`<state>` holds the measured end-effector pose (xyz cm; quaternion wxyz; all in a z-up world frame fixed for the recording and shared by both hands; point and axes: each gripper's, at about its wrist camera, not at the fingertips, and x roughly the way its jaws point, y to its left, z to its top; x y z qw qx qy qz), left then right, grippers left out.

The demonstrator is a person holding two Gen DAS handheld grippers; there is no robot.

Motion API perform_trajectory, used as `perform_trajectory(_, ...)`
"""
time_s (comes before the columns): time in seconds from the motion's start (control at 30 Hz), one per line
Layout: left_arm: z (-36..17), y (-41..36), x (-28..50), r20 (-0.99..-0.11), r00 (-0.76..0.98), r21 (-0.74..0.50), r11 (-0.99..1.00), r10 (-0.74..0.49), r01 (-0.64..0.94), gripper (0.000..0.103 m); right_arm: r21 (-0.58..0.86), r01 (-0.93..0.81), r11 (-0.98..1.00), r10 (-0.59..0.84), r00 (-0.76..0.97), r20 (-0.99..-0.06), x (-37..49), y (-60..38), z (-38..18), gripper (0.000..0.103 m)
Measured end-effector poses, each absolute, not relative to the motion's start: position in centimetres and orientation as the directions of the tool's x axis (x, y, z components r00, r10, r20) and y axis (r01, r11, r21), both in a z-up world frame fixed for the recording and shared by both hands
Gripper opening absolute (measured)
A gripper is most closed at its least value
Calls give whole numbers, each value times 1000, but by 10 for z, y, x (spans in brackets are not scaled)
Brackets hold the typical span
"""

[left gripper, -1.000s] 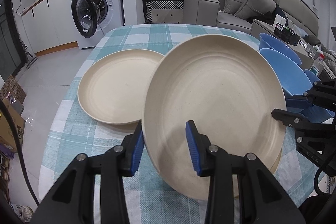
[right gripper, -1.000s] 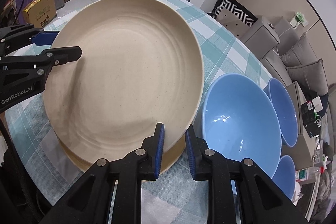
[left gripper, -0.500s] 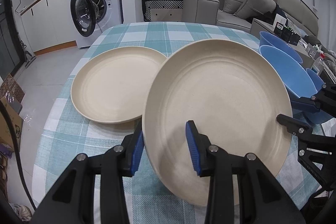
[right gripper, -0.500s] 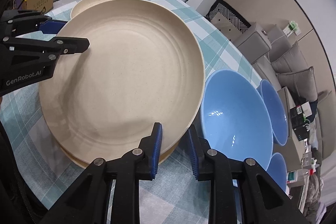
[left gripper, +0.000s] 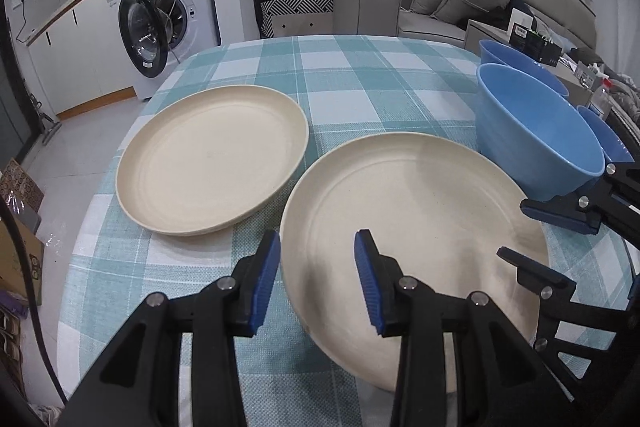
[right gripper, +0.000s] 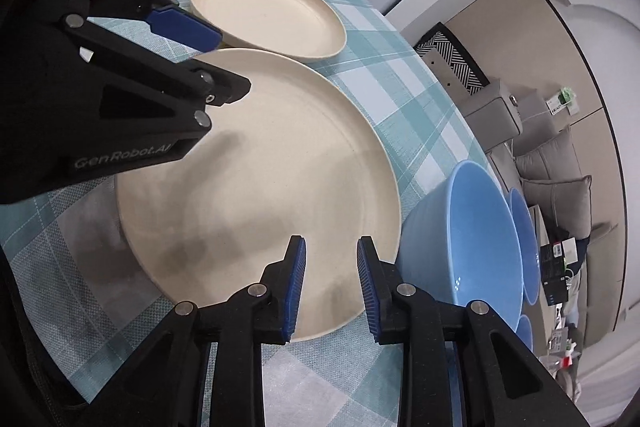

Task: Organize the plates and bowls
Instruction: 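Lower the held beige plate onto the stacked beige plate with the right gripper, then open the right gripper to release the beige plate onto the stack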

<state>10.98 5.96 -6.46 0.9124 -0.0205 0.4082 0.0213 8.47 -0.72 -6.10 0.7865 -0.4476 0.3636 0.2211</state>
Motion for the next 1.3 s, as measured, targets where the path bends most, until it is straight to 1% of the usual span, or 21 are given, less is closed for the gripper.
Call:
perform_trajectory(0.2, -60, 64, 105, -741, 672, -25, 998, 21, -59, 41, -504, -667, 549, 41, 624, -780, 95, -15, -55, 27)
perform_trajectory(0.23, -58, 65, 104, -737, 675, -27, 998, 20, -60, 43, -500, -666, 553, 45, 623, -781, 95, -16, -53, 30)
perform_trajectory(0.3, -53, 67, 101, -729, 684, -31, 998, 18, -60, 51, -487, -664, 567, 64, 626, -777, 94, -19, -47, 35)
perform_trajectory(0.33, -50, 67, 100, -724, 689, -33, 998, 15, -57, 52, -483, -663, 572, 73, 628, -775, 94, -20, -44, 41)
perform_trajectory(0.37, -48, 67, 98, -719, 694, -34, 998, 13, -53, 53, -480, -660, 579, 85, 634, -769, 93, -20, -39, 44)
perform_trajectory(0.4, -44, 67, 96, -715, 699, -32, 998, 14, -53, 59, -479, -657, 582, 92, 639, -764, 92, -20, -36, 48)
perform_trajectory(0.43, -42, 66, 95, -711, 703, -29, 998, 17, -53, 62, -477, -654, 587, 99, 643, -759, 92, -20, -33, 51)
perform_trajectory(0.47, -39, 66, 93, -705, 709, -26, 998, 20, -54, 62, -475, -651, 592, 105, 647, -755, 92, -20, -30, 52)
perform_trajectory(0.53, -35, 66, 91, -700, 714, -24, 998, 20, -51, 65, -467, -648, 601, 119, 651, -750, 94, -20, -23, 69)
perform_trajectory(0.57, -32, 67, 90, -696, 718, -26, 998, 19, -51, 71, -460, -646, 609, 131, 654, -745, 95, -21, -19, 72)
perform_trajectory(0.6, -30, 67, 88, -690, 723, -28, 998, 19, -54, 79, -454, -645, 614, 138, 654, -744, 95, -21, -17, 76)
perform_trajectory(0.63, -28, 68, 87, -684, 729, -32, 998, 19, -56, 81, -442, -647, 622, 149, 652, -744, 96, -22, -14, 76)
perform_trajectory(0.7, -23, 69, 85, -676, 737, -37, 998, 14, -54, 82, -414, -651, 636, 168, 641, -749, 97, -23, -9, 78)
perform_trajectory(0.73, -21, 69, 83, -672, 740, -40, 998, 10, -50, 82, -399, -652, 645, 179, 636, -751, 99, -24, -6, 81)
perform_trajectory(0.77, -19, 70, 82, -667, 745, -43, 998, 8, -49, 85, -383, -652, 654, 188, 631, -752, 101, -25, -3, 84)
perform_trajectory(0.8, -17, 71, 82, -662, 750, -46, 998, 8, -52, 92, -373, -651, 661, 196, 629, -752, 102, -26, -1, 86)
perform_trajectory(0.87, -13, 73, 79, -649, 761, -55, 997, 6, -56, 99, -341, -652, 677, 214, 618, -757, 105, -29, 4, 87)
perform_trajectory(0.9, -12, 73, 78, -644, 765, -60, 997, 5, -57, 101, -327, -653, 684, 222, 612, -759, 106, -30, 6, 88)
perform_trajectory(1.03, -8, 78, 77, -635, 772, -66, 995, 12, -69, 103, -272, -648, 711, 257, 600, -758, 112, -34, 14, 99)
perform_trajectory(1.13, -6, 81, 75, -632, 775, -67, 994, 23, -84, 103, -221, -651, 726, 284, 577, -766, 117, -36, 17, 101)
perform_trajectory(1.3, -3, 92, 74, -625, 780, -91, 990, 31, -112, 103, -154, -651, 743, 328, 555, -765, 124, -38, 24, 102)
